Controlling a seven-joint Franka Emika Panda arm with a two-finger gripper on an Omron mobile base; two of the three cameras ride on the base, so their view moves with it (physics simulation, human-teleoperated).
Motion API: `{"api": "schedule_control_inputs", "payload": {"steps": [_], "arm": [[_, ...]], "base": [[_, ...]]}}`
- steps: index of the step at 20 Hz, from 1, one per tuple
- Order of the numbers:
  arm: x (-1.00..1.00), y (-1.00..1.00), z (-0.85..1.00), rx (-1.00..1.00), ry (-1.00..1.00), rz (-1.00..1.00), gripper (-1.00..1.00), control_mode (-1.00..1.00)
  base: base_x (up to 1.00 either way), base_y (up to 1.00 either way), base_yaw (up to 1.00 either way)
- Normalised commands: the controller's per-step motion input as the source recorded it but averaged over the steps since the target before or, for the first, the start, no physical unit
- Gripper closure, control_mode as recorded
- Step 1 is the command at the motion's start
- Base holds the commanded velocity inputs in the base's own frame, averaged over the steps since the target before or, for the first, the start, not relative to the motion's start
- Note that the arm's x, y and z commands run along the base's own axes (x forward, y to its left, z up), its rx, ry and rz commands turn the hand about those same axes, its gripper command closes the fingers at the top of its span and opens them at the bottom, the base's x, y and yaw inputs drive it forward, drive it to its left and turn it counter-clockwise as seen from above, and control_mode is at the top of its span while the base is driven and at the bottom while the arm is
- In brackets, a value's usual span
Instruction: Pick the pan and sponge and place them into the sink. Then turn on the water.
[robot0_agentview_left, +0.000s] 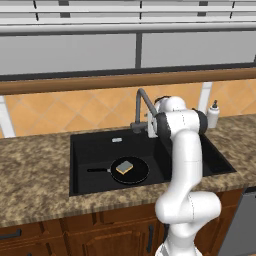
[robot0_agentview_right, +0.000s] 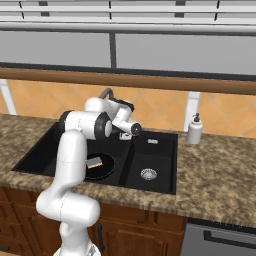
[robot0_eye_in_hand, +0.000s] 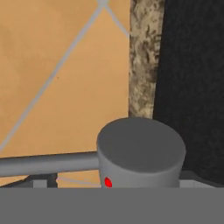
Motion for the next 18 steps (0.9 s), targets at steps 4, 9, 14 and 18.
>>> {"api": "schedule_control_inputs", "payload": {"steps": [4, 9, 14, 18], "arm": [[0.23, -0.66, -0.14, 0.22, 0.0, 0.0, -1.0, -1.0], [0.47, -0.94, -0.08, 0.32, 0.06, 0.0, -1.0, -1.0], [0.45, -1.0, -0.17, 0.36, 0.09, 0.02, -1.0, -1.0], [0.43, -1.0, -0.22, 0.39, 0.18, 0.09, -1.0, -1.0]], "base": [[0.0, 0.0, 0.0], [0.0, 0.0, 0.0], [0.0, 0.0, 0.0], [0.0, 0.0, 0.0]]}}
